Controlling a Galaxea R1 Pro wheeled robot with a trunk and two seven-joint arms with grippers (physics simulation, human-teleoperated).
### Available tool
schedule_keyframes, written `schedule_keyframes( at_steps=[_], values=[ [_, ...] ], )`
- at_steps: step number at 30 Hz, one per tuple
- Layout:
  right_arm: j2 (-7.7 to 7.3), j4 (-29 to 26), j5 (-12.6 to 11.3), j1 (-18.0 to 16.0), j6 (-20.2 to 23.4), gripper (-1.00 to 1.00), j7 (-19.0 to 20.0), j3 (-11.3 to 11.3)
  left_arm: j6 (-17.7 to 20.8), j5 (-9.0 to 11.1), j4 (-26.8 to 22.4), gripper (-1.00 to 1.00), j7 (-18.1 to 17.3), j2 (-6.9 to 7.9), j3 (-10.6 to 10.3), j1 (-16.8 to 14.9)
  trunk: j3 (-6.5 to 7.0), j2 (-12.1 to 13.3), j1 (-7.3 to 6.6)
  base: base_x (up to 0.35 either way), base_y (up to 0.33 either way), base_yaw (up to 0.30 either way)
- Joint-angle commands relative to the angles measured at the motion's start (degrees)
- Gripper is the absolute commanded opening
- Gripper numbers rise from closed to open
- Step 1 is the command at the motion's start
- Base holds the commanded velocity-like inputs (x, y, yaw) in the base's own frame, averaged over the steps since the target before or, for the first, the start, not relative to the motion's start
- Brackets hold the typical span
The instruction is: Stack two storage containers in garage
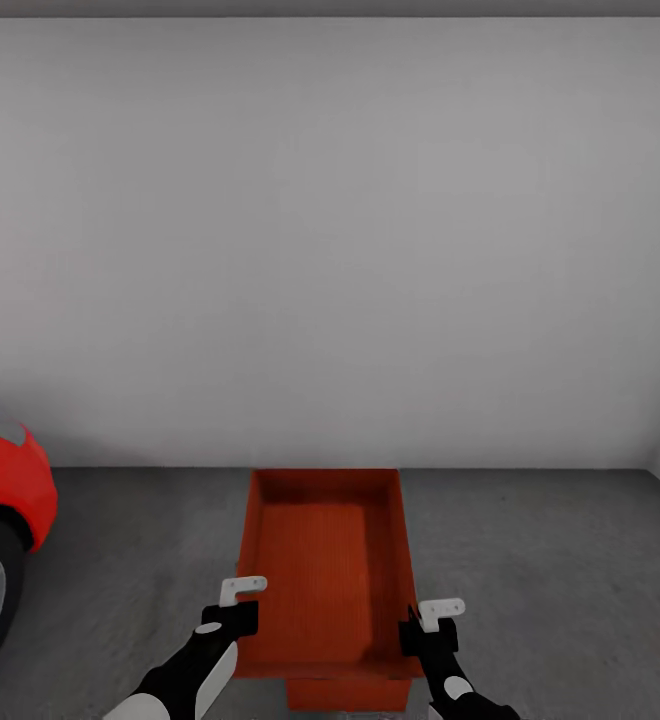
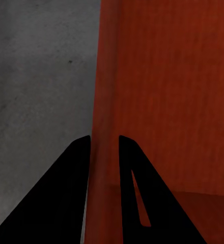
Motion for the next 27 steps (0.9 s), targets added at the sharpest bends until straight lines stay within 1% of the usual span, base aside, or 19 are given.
schedule_keyframes(
  at_steps=[1, 27],
  values=[
    [-0.4, -0.05, -0.62, -0.09, -4.28, -1.0, -3.6, -0.99, 0.3, 0.61, 0.43, -1.0, 0.89, 0.41, -0.63, 0.0, -0.18, -0.08, 0.01, 0.0, 0.0, 0.0],
    [-0.4, -0.05, -0.62, -0.09, -4.28, -1.0, -3.59, -0.99, 0.31, 0.61, 0.43, -1.0, 0.89, 0.4, -0.63, 0.0, -2.56, -0.08, 0.01, 0.0, 0.0, 0.0]
  ],
)
